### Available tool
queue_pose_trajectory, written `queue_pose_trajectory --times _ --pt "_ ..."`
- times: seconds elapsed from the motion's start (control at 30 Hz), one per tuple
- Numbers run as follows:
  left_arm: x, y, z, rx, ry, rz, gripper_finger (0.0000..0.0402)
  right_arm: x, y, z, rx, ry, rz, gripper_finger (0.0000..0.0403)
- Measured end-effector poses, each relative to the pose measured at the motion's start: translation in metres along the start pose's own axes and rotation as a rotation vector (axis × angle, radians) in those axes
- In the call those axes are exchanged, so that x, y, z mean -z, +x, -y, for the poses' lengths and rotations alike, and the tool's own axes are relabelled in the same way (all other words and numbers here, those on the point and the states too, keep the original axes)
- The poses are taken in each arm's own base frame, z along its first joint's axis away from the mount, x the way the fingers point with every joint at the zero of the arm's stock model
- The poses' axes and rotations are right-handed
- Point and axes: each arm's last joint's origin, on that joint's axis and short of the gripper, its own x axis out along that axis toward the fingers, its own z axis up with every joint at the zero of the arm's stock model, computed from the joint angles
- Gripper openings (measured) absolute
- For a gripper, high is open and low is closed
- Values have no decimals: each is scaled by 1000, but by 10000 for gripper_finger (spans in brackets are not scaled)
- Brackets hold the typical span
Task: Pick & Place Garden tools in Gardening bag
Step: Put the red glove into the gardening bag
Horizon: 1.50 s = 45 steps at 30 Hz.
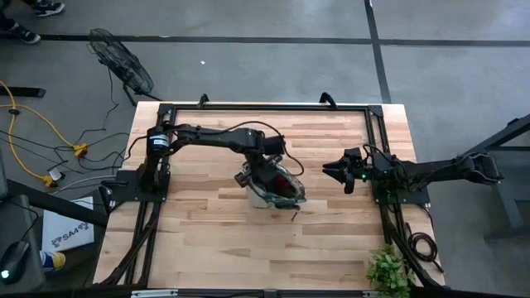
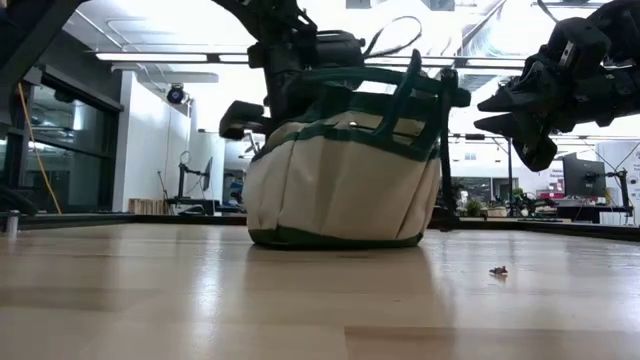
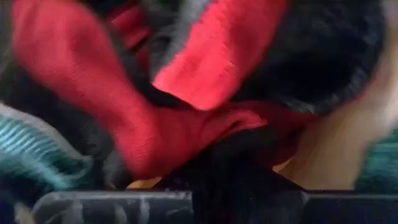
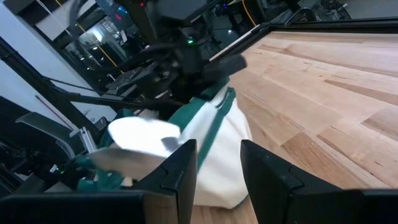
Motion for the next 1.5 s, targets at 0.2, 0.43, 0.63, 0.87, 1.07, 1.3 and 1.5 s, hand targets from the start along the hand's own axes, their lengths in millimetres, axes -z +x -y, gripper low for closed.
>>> queue_pose_trajectory --times 0.2,0.43,0.63,0.87,1.07,1.3,1.5 --pt "8 -3 -5 -35 -368 -25 24 0 0 0 1 0 0 116" --pt "17 -6 -12 -146 -902 -68 24 0 0 0 1 0 0 116" --pt "21 -7 -17 -194 -1210 -24 24 0 0 0 1 0 0 116" --pt "20 -8 -18 -201 -1276 -4 24 0 0 0 1 0 0 116" --pt "20 -7 -18 -198 -1262 -6 24 0 0 0 0 0 0 116" --pt "18 -12 -17 -169 -1188 13 29 0 0 0 0 0 0 116" --pt "15 -24 -16 -202 -1173 43 96 0 0 0 0 0 0 116"
